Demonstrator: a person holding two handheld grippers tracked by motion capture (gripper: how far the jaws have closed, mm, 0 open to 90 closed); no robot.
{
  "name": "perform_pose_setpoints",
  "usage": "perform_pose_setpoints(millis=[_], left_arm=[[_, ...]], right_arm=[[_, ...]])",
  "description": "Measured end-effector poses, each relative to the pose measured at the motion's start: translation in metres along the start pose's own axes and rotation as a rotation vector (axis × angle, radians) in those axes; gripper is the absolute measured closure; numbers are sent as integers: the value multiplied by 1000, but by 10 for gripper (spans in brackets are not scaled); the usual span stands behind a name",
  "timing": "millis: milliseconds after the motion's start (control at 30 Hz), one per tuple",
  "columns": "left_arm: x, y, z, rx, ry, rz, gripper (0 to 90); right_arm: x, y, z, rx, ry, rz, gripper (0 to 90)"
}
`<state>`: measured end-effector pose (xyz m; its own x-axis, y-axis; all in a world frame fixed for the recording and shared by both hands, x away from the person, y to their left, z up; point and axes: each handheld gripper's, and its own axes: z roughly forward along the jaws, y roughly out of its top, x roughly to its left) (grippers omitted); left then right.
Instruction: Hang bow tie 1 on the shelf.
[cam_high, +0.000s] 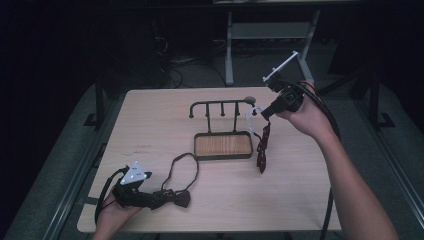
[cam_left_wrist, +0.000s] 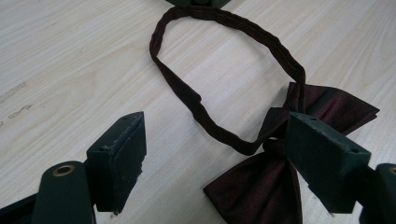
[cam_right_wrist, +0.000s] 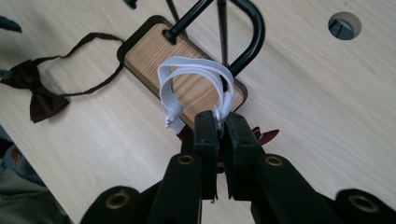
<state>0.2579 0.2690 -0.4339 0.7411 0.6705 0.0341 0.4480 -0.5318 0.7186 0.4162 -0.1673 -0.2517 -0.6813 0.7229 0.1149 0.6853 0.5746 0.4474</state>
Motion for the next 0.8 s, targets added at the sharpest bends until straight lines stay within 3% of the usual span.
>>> perform_pose_setpoints(millis=[367,800], left_arm=[[-1,0,1,2,-5,3,216],[-1,0,1,-3,-6,3,216]], right_arm=[[-17,9,11,-3,-1,72,842],[-23,11,22,0,-16,97,838]])
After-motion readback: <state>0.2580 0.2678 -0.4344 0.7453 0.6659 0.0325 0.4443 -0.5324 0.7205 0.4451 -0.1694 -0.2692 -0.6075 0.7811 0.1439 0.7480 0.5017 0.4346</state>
